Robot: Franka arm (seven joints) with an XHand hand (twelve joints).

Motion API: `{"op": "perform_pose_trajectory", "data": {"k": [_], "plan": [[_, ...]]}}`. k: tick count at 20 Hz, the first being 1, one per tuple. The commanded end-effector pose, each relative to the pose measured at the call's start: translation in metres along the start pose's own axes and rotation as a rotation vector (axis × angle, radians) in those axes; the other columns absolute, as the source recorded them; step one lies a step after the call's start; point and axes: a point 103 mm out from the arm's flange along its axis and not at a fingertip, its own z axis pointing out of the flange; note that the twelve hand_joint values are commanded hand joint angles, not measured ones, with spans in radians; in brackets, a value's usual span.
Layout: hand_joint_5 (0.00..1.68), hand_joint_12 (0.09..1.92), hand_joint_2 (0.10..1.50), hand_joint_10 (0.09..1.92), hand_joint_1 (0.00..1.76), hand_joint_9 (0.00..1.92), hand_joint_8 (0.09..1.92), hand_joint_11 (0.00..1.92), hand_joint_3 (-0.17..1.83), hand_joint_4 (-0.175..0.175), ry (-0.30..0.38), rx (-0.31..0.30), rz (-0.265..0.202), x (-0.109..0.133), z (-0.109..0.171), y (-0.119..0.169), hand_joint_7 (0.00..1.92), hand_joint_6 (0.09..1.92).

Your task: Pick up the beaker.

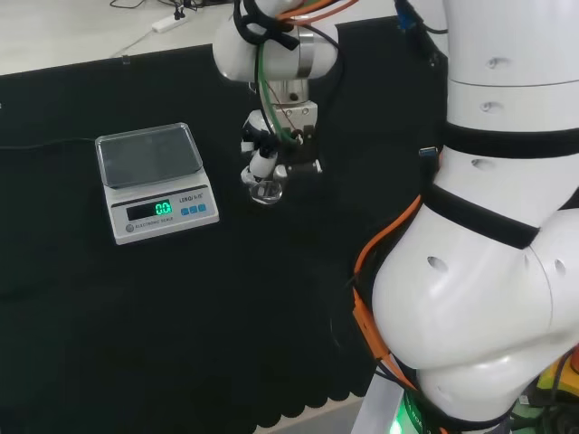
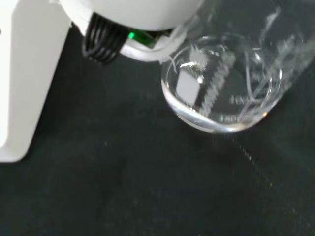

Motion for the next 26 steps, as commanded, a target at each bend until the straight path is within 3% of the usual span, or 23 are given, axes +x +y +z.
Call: {"op": "perform_pose_trajectory", "data": {"k": [1,6,17,19,24,26], "plan": [[0.42,1.4,0.56,0.7,1.06,0.75,0.69,0.31,0.55,-0.024,-0.07,0.135,0.031,-0.005,0.018,0.005,0.65,0.76],[0.33,1.45,0.54,0.8,1.04,0.55,0.72,0.14,0.5,-0.011,-0.118,0.154,0.05,-0.011,0.017,0.006,0.46,0.37],[0.46,1.35,0.5,0.67,1.13,0.81,0.67,0.41,0.54,-0.035,-0.097,0.129,0.068,-0.027,0.021,-0.001,0.7,0.29],[0.51,1.33,0.5,0.64,1.14,0.87,0.66,0.46,0.55,-0.043,-0.083,0.1,0.065,-0.026,0.021,-0.003,0.76,0.33],[0.64,1.27,0.5,0.52,1.2,1.06,0.59,0.63,0.62,-0.067,-0.068,0.06,0.059,-0.023,0.02,-0.005,0.96,0.82],[0.66,1.27,0.51,0.52,1.21,1.08,0.59,0.64,0.62,-0.07,-0.063,0.054,0.058,-0.023,0.019,-0.006,0.99,0.87]]}}
